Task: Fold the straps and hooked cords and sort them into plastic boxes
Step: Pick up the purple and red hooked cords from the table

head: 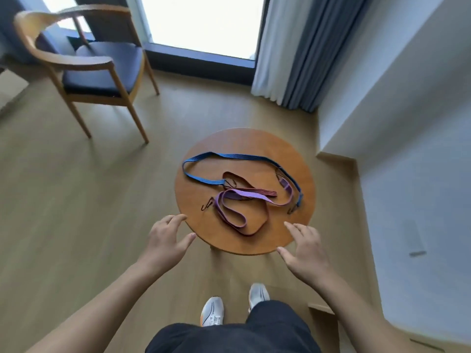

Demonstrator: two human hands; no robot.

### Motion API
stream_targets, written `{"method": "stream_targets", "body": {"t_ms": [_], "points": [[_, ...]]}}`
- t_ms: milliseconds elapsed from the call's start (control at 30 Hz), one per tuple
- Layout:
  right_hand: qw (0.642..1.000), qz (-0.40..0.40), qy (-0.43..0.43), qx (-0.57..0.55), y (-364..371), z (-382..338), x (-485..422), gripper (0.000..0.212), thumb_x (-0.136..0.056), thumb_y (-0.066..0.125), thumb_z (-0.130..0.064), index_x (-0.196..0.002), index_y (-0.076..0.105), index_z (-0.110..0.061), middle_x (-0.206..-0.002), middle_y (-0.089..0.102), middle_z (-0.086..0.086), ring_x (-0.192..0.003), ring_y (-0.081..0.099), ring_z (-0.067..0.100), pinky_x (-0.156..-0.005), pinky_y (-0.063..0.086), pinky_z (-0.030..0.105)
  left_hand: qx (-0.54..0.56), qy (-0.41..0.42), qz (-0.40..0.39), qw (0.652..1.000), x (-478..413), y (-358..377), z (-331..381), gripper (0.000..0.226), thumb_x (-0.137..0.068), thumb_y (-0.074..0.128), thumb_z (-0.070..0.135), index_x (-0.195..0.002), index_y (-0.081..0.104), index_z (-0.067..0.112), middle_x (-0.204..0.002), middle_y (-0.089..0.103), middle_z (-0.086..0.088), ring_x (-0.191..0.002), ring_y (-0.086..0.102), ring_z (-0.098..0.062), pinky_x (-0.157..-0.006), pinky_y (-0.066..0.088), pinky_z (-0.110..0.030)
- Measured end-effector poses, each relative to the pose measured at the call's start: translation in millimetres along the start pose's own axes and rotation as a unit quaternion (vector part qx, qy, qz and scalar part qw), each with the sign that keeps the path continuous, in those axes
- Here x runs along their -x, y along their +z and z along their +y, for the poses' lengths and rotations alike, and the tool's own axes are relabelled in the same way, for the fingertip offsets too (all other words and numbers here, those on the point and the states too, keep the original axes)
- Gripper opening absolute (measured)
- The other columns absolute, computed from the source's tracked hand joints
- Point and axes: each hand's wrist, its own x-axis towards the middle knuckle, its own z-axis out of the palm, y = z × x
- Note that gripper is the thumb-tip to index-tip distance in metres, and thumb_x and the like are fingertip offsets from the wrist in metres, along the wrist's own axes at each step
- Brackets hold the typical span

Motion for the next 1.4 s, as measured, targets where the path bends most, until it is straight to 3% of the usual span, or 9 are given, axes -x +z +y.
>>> {"method": "stream_targets", "body": {"t_ms": [567,667,767,867,1033,1100,1200,1333,1400], "points": [[0.969,-0.224,0.006,0.108,68,45,-241,0.067,-0.088,0.066,-0.042,-0.147,0.039,-0.023,-0.139,0.051,0.003,-0.127,0.045,0.026,-0.104,0.045,0.040,0.011,-0.196,-0.074,0.978,-125,75,31,0.054,-0.094,0.070,0.039,-0.142,0.056,0.019,-0.141,0.058,-0.007,-0.133,0.051,-0.026,-0.110,0.042,-0.039],[0.959,-0.245,0.028,0.139,87,50,-263,0.046,-0.091,0.062,-0.033,-0.134,0.050,-0.022,-0.129,0.055,0.004,-0.119,0.048,0.027,-0.097,0.048,0.039,0.014,-0.196,-0.080,0.977,-141,89,45,0.055,-0.094,0.071,0.039,-0.142,0.056,0.019,-0.141,0.058,-0.005,-0.132,0.051,-0.024,-0.108,0.043,-0.037],[0.974,-0.200,0.008,0.102,91,49,-272,0.026,-0.094,0.051,-0.018,-0.116,0.065,-0.018,-0.111,0.063,0.005,-0.105,0.052,0.028,-0.088,0.050,0.038,0.006,-0.182,-0.090,0.979,-154,99,58,0.056,-0.092,0.073,0.040,-0.142,0.056,0.020,-0.142,0.057,-0.004,-0.132,0.051,-0.024,-0.108,0.043,-0.037],[0.994,-0.053,-0.093,-0.024,70,34,-263,0.026,-0.087,0.061,-0.003,-0.111,0.072,-0.009,-0.101,0.069,0.010,-0.091,0.056,0.032,-0.082,0.050,0.040,0.013,-0.158,-0.090,0.983,-167,102,74,0.067,-0.088,0.077,0.038,-0.147,0.052,0.020,-0.143,0.053,-0.003,-0.133,0.050,-0.026,-0.107,0.042,-0.036],[0.940,0.086,-0.258,-0.207,12,-3,-243,0.029,-0.082,0.061,0.004,-0.106,0.074,-0.006,-0.099,0.070,0.007,-0.092,0.060,0.025,-0.090,0.047,0.030,0.058,-0.070,-0.099,0.991,-197,88,112,0.101,-0.078,0.086,0.032,-0.161,0.029,0.029,-0.167,0.029,0.001,-0.154,0.025,-0.018,-0.122,0.029,-0.035],[0.922,0.090,-0.274,-0.258,-9,-19,-243,0.030,-0.081,0.061,0.006,-0.106,0.073,-0.006,-0.101,0.071,0.007,-0.094,0.064,0.024,-0.090,0.050,0.033,0.117,-0.034,-0.094,0.988,-209,78,129,0.084,-0.081,0.084,0.022,-0.154,0.045,0.028,-0.161,0.043,0.002,-0.150,0.037,-0.015,-0.121,0.034,-0.034],[0.901,0.103,-0.244,-0.343,-35,-37,-244,0.032,-0.078,0.063,0.011,-0.105,0.073,-0.003,-0.099,0.074,0.006,-0.091,0.069,0.020,-0.081,0.056,0.034,0.212,0.000,-0.093,0.973,-212,61,150,0.049,-0.086,0.081,0.016,-0.132,0.069,0.024,-0.127,0.073,0.005,-0.121,0.064,-0.006,-0.101,0.050,-0.029],[0.888,0.094,-0.170,-0.417,-68,-65,-249,0.034,-0.076,0.062,0.012,-0.102,0.074,-0.006,-0.094,0.075,0.000,-0.087,0.071,0.009,-0.076,0.057,0.027,0.280,0.036,-0.116,0.952,-207,34,169,0.031,-0.078,0.081,0.022,-0.105,0.073,0.036,-0.094,0.075,0.011,-0.085,0.065,0.001,-0.078,0.052,-0.021],[0.876,0.075,-0.154,-0.451,-84,-81,-249,0.032,-0.079,0.064,0.009,-0.102,0.075,-0.010,-0.091,0.075,-0.002,-0.084,0.071,0.010,-0.076,0.055,0.024,0.304,0.023,-0.109,0.946,-206,21,173,0.006,-0.081,0.077,0.025,-0.084,0.073,0.027,-0.086,0.076,-0.002,-0.081,0.064,-0.008,-0.078,0.053,-0.032]]}}
